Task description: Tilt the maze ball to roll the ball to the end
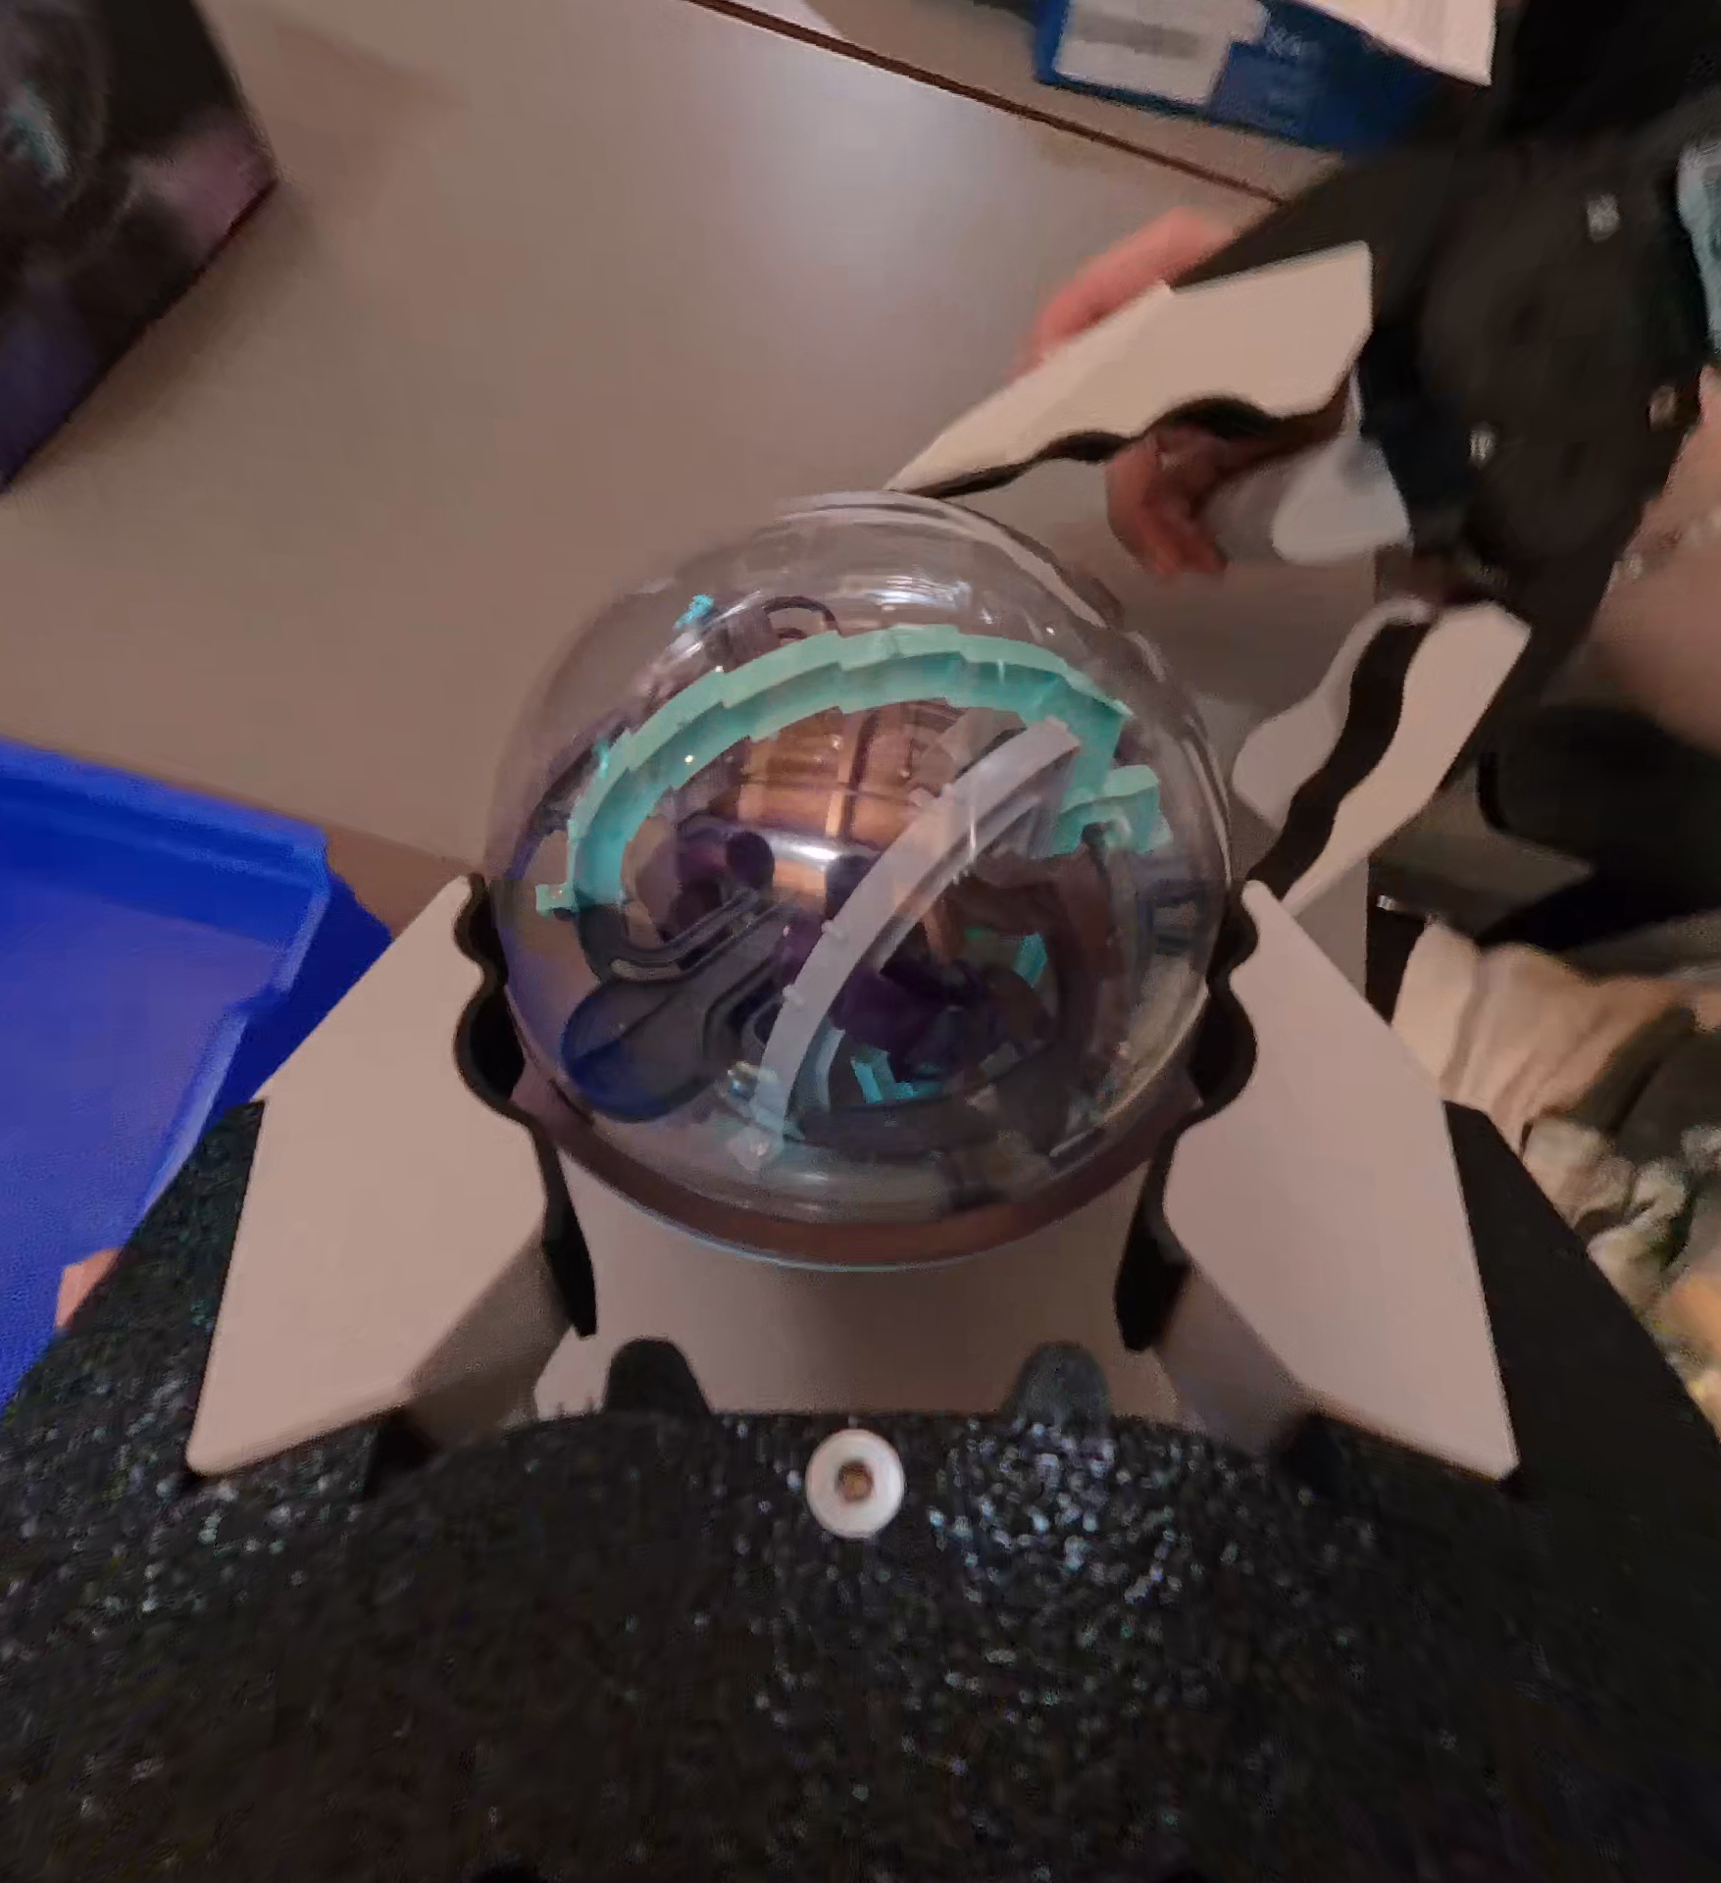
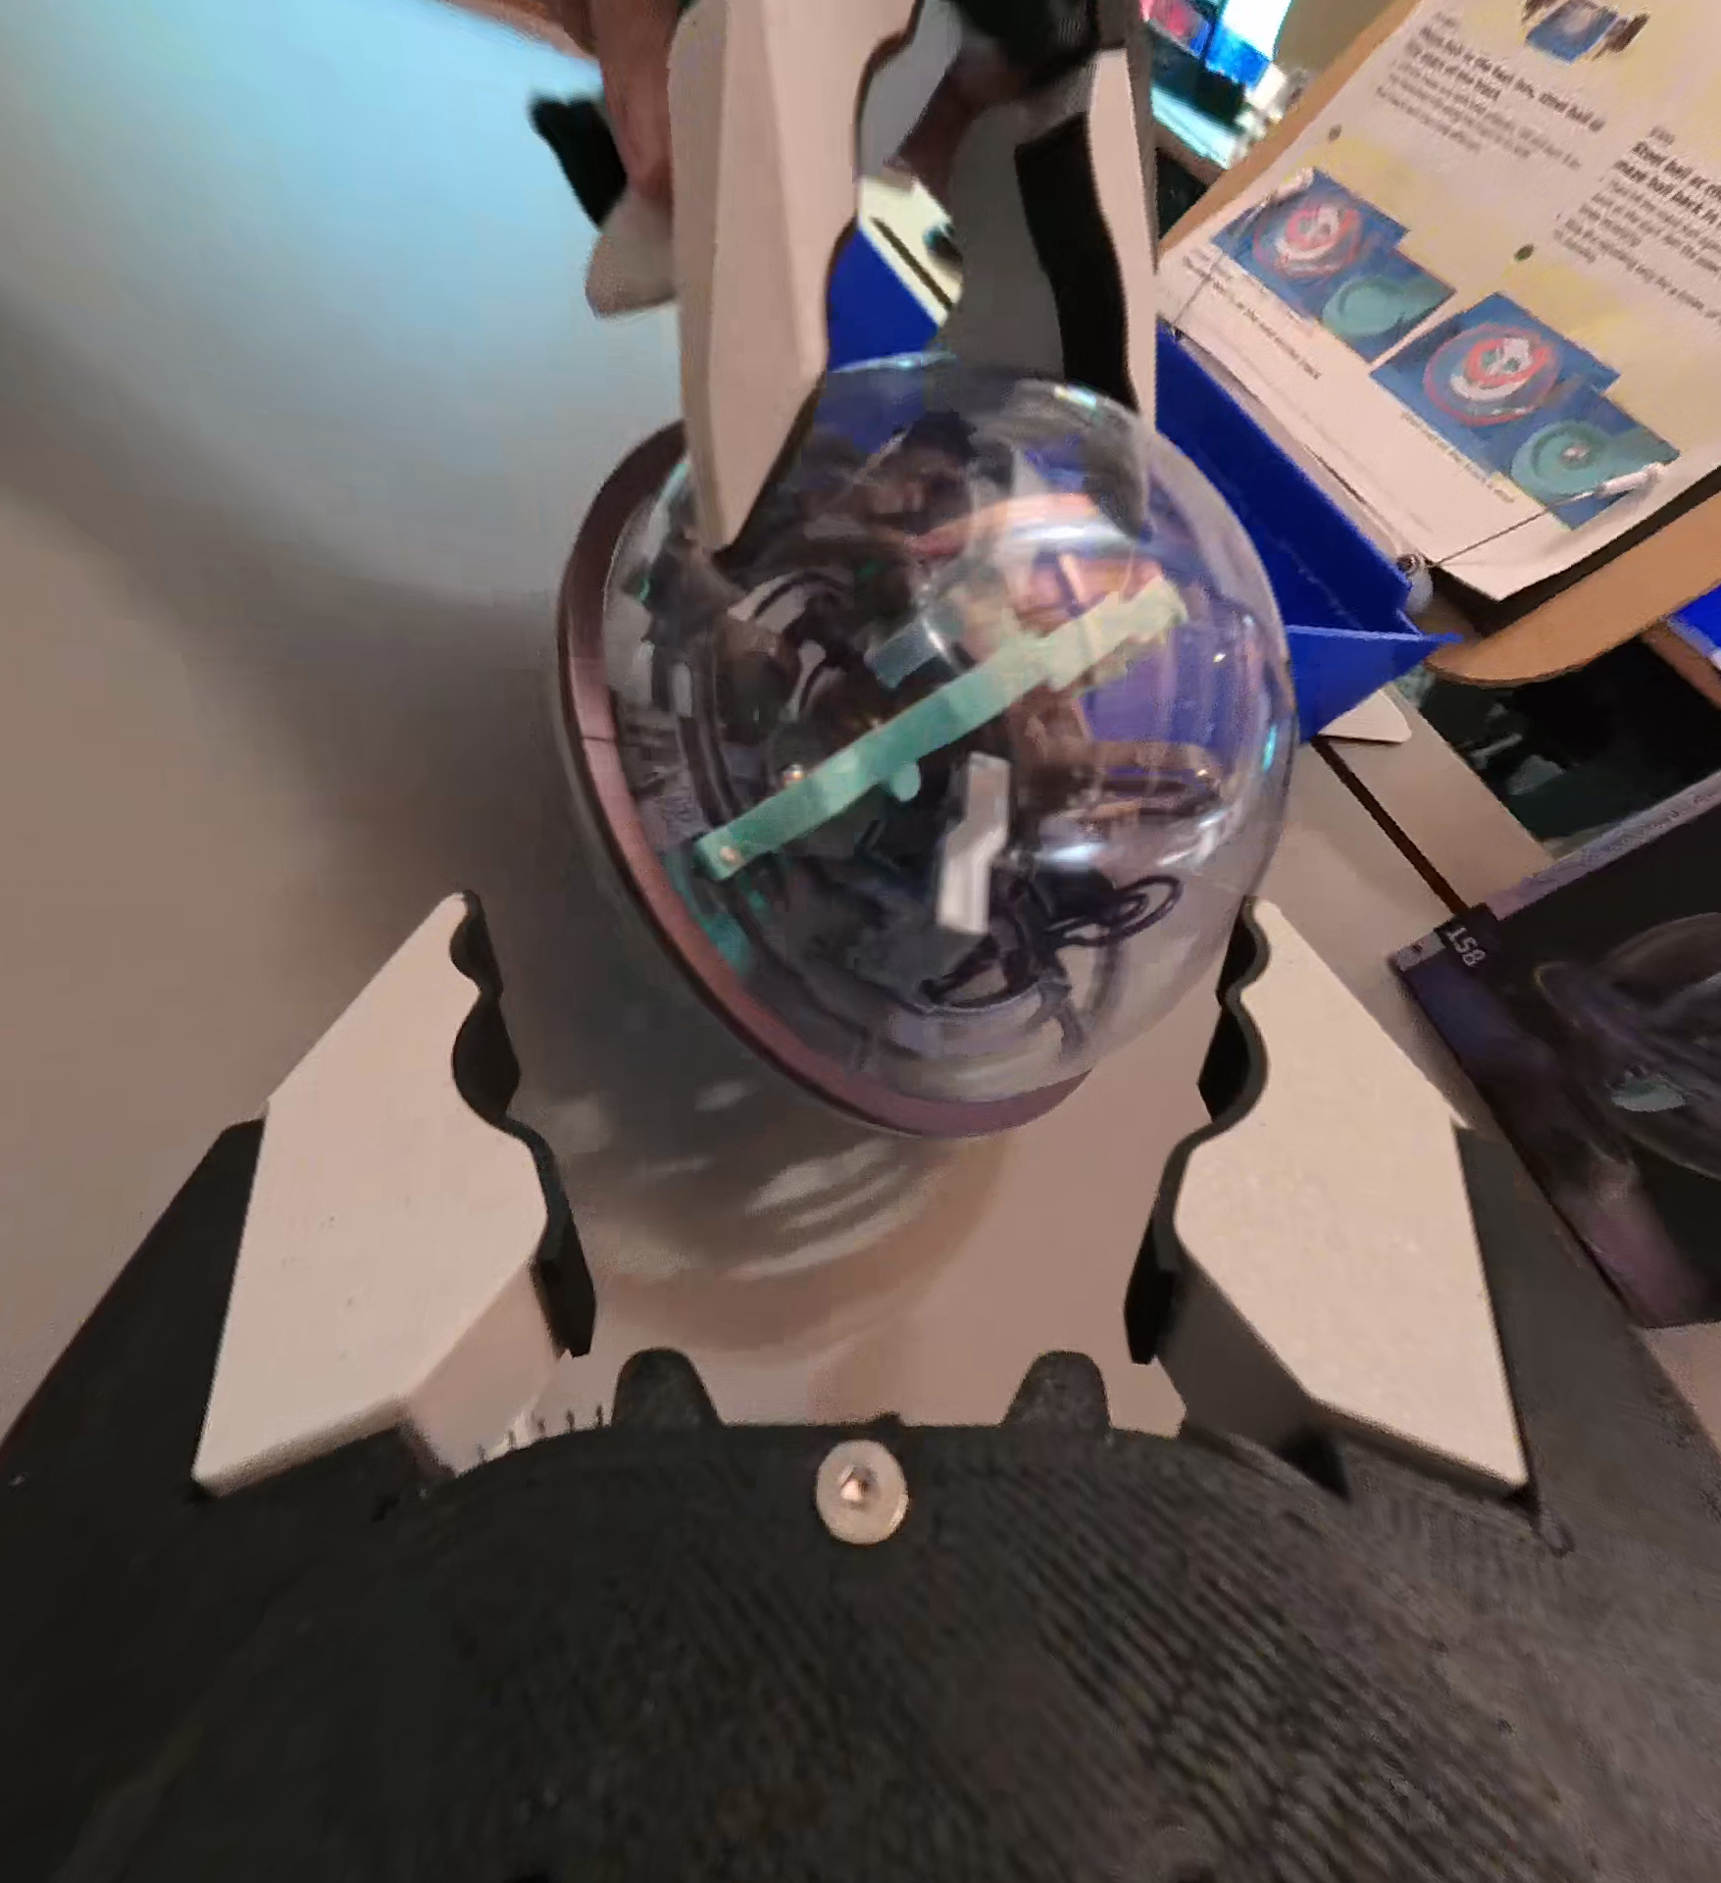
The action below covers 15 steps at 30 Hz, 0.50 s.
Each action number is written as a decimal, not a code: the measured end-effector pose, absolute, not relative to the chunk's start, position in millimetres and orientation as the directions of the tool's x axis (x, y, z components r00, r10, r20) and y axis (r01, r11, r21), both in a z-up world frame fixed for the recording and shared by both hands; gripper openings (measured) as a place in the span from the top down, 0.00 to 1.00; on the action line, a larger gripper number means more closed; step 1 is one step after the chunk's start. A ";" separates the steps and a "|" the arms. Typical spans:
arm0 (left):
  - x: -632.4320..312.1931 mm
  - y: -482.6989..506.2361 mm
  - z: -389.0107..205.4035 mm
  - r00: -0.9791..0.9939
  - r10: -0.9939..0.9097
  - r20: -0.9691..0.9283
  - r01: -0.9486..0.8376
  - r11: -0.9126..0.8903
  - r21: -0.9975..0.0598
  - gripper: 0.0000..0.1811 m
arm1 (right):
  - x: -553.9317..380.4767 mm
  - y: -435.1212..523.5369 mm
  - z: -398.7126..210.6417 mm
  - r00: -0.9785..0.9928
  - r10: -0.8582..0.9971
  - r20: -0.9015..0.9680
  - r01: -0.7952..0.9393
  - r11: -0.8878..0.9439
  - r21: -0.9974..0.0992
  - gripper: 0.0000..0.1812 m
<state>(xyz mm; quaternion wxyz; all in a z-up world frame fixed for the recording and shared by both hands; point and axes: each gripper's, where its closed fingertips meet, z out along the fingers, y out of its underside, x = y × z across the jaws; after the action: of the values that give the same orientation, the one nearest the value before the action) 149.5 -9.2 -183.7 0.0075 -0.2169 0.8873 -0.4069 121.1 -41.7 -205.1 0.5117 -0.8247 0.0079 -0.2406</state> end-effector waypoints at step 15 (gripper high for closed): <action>137.6 12.8 -170.8 -0.986 -0.053 -0.158 0.082 0.672 -0.736 0.24 | 120.1 -16.2 -194.5 0.782 -0.033 0.622 0.526 -0.500 -0.688 0.32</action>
<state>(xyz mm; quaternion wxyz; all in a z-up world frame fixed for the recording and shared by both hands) 137.6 12.8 -170.8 0.0834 0.0081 0.9106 -0.4048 120.1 -16.2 -194.5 0.4766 -0.8149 -0.1511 -0.2931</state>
